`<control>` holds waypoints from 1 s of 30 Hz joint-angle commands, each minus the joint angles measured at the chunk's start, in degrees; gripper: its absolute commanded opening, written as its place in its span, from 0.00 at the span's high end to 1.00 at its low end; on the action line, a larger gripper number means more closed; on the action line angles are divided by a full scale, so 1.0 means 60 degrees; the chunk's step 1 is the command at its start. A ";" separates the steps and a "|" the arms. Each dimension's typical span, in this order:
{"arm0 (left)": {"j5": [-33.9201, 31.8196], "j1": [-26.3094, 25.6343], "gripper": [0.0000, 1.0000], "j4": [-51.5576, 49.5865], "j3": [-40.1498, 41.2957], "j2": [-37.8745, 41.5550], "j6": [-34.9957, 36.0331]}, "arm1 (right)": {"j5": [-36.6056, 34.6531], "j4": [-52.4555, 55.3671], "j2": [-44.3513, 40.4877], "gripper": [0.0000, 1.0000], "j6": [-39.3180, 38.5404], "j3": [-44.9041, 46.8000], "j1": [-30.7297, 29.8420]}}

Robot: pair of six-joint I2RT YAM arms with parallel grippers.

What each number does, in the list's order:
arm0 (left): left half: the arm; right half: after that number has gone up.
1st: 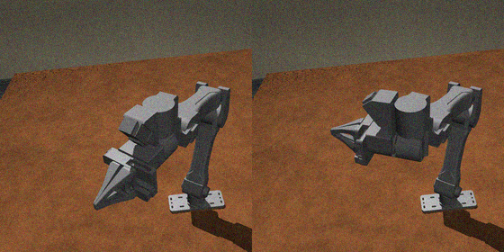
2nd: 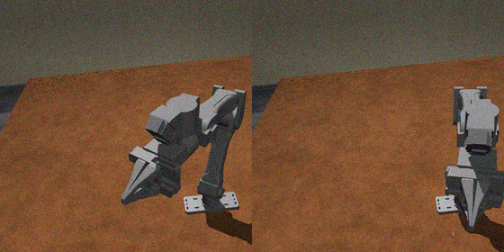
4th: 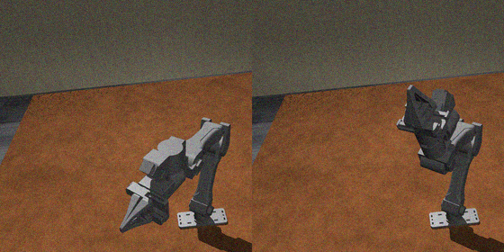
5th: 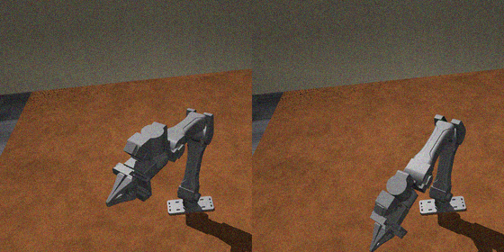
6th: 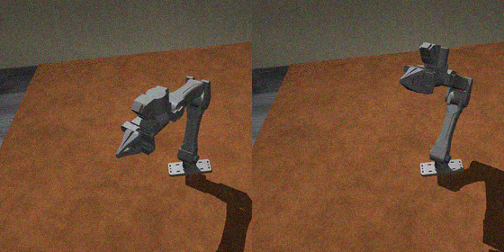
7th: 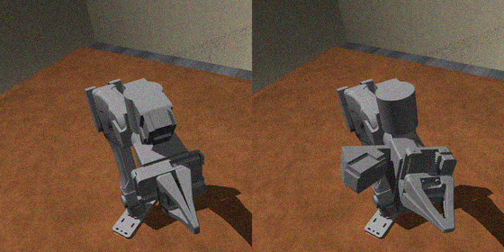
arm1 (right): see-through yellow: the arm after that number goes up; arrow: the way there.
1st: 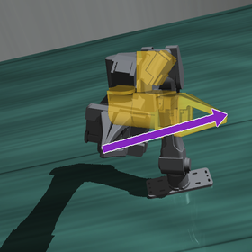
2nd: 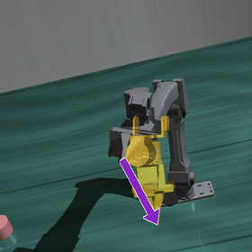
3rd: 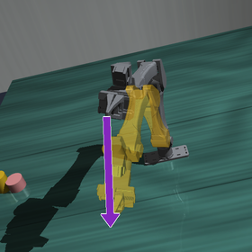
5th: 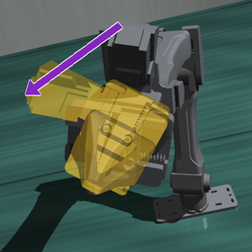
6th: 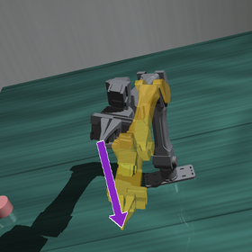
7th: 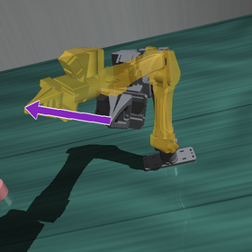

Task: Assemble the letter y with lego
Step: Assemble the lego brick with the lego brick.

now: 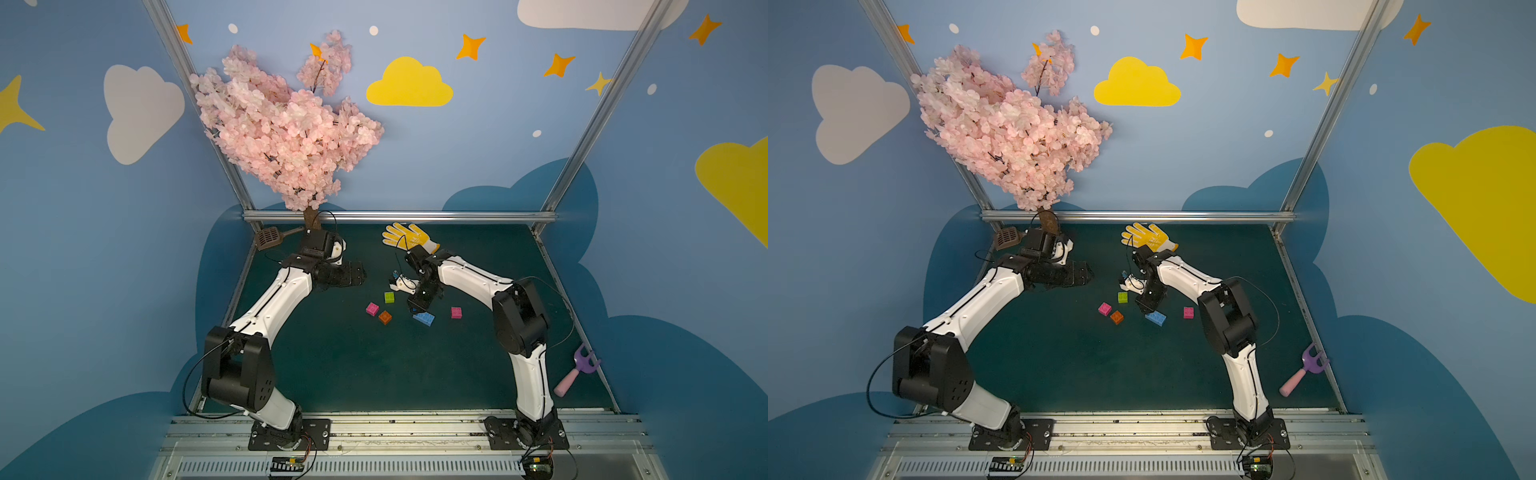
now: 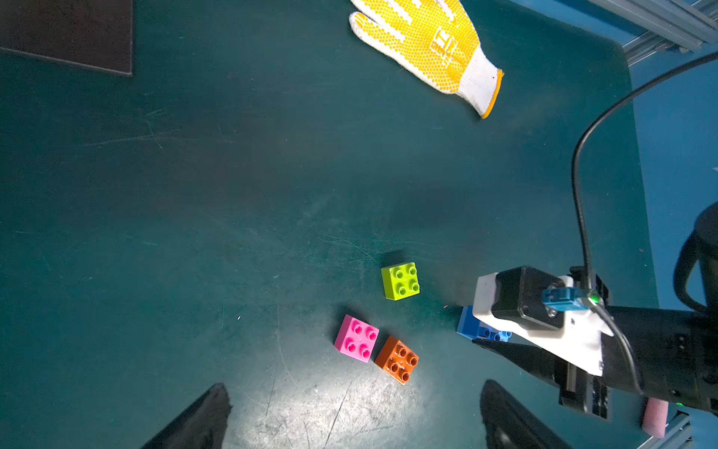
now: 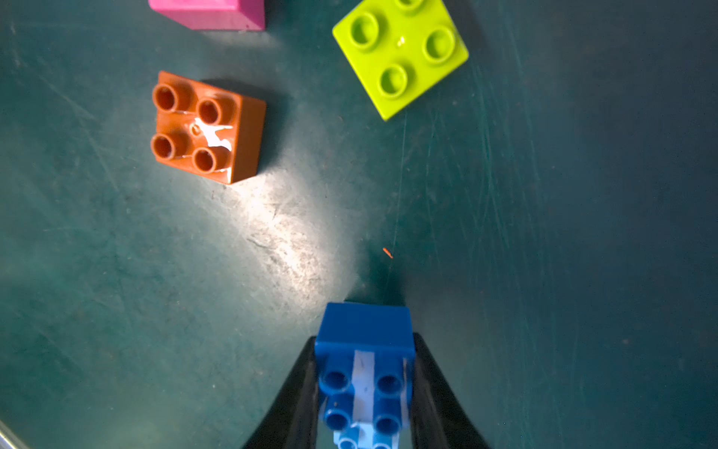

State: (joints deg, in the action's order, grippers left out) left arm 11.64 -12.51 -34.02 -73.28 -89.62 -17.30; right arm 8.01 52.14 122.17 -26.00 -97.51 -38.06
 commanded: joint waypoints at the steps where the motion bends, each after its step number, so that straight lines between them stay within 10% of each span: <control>1: -0.0050 -0.0024 0.00 -0.0087 -0.0063 0.0010 0.0085 | 0.0031 0.0291 0.0506 0.84 -0.0124 -0.0022 0.0045; 30: -0.0136 -0.0023 0.00 -0.0118 -0.0070 0.0038 0.0084 | 0.0175 0.0207 0.0440 0.84 -0.0223 0.0467 0.0213</control>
State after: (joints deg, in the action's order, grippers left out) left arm 11.22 -12.53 -34.04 -73.28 -89.62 -17.32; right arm 9.87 51.59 122.13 -27.14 -96.53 -36.73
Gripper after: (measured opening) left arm 0.997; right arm 0.343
